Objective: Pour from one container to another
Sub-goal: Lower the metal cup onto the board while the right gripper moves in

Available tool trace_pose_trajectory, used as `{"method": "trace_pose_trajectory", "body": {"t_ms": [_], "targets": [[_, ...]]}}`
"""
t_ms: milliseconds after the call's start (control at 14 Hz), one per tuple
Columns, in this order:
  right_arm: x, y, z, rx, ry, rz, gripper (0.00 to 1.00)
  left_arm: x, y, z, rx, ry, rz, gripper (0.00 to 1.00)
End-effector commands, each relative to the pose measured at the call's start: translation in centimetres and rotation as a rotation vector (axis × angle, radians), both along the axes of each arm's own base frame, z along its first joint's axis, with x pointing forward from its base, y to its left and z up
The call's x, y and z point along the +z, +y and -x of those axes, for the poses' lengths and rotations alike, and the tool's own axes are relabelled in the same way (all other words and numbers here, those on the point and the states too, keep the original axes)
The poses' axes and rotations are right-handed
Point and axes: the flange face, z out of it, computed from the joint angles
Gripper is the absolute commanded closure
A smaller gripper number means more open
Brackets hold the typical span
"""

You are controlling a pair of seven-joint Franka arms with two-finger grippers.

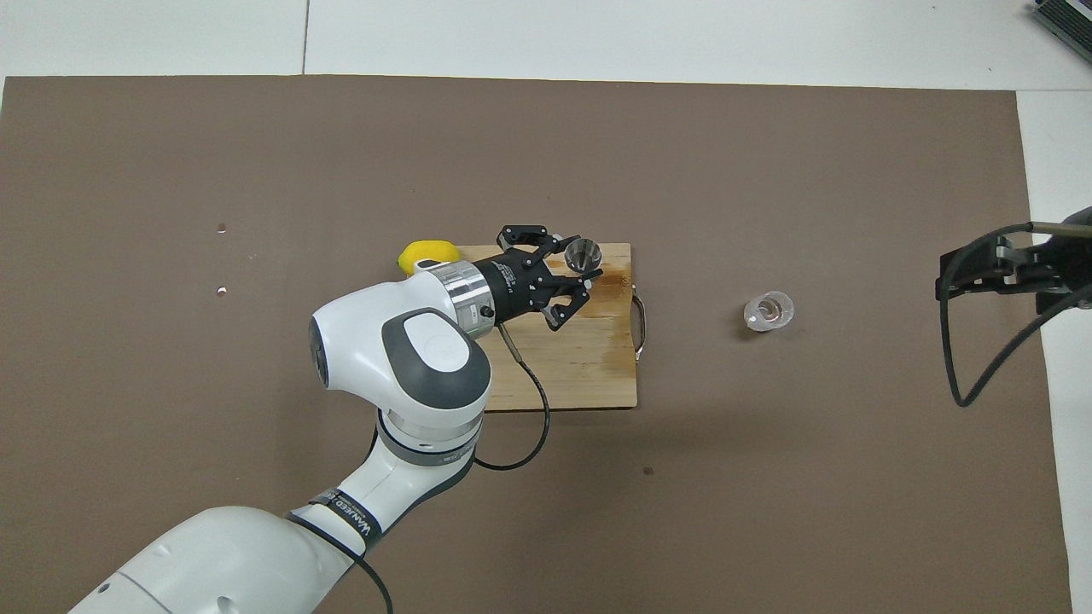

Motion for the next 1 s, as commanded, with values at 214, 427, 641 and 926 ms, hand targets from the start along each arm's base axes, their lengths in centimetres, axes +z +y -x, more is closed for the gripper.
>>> {"method": "trace_pose_trajectory", "body": {"t_ms": [214,427,641,926], "targets": [[-1.3,0.3,-1.0,-0.195,-0.056,0.013,0.0,-0.3,-1.0,0.6,-0.021,-0.007,-0.015,1.0],[-2.3,0.3,-2.0,-0.34,-0.072,-0.014,0.0,-0.5,-1.1,0.6,-0.026,-0.008,-0.02,1.0],[-4.7,0.3,-2.4,-0.521,-0.059,-0.051,0.0,-0.6,-1.1,0.7,-0.039,-0.016,-0.034,1.0],[-8.2,1.0,-2.8,-0.817,-0.03,-0.132,0.0,-0.8,-1.0,0.7,-0.049,-0.021,-0.046,0.99]]}}
